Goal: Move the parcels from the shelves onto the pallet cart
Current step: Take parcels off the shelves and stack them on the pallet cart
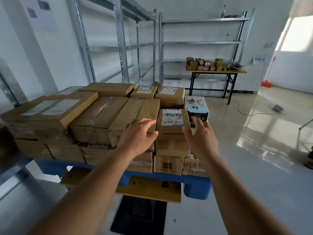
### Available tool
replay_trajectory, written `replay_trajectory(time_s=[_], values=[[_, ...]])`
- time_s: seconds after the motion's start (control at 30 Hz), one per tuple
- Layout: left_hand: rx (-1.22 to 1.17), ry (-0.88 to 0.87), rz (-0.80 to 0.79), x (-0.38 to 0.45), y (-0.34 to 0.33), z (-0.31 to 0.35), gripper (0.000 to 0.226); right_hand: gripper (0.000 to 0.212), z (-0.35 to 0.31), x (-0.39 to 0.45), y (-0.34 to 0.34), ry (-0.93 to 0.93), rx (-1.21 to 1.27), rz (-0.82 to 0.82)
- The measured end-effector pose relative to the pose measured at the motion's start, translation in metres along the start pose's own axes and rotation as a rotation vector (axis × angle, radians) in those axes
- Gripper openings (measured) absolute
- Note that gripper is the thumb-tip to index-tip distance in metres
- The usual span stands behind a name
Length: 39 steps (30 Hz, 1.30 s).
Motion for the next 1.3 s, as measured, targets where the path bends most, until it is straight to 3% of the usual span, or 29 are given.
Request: replay_trajectory(time_s=[0.27,0.4,0.53,0.7,0.9,1.07,1.3], values=[[-0.024,0.191,0.113,-0.076,0.008,-0.021,0.051,0.031,-0.043,-0.060,-0.018,0.323,0.071,0.041],[-0.039,0.342,0.152,-0.121,0.002,-0.038,0.046,0.022,-0.061,-0.095,-0.046,0.479,0.103,-0.041],[0.017,0.452,0.150,-0.151,0.000,-0.061,0.040,0.020,-0.079,-0.116,-0.072,0.547,0.151,-0.092],[0.014,0.573,0.156,-0.179,0.006,-0.094,0.052,0.015,-0.111,-0.131,-0.099,0.607,0.168,-0.176],[0.049,0.681,0.206,-0.211,0.027,-0.146,0.054,0.023,-0.160,-0.147,-0.145,0.678,0.196,-0.302],[0.086,0.764,0.235,-0.247,0.060,-0.209,0.054,0.011,-0.228,-0.173,-0.192,0.749,0.264,-0.356],[0.186,0.879,0.271,-0.305,0.108,-0.311,0.058,0.040,-0.324,-0.211,-0.275,0.847,0.232,-0.464]])
Point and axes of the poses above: each hand's wrist, its own x-axis towards the middle knuckle, its own y-axis out of the back of the hand, z = x × y, the point moved 1 cm from there along x, towards the middle knuckle, and after that the axes turned 6 degrees about x, right-handed, at the moved point
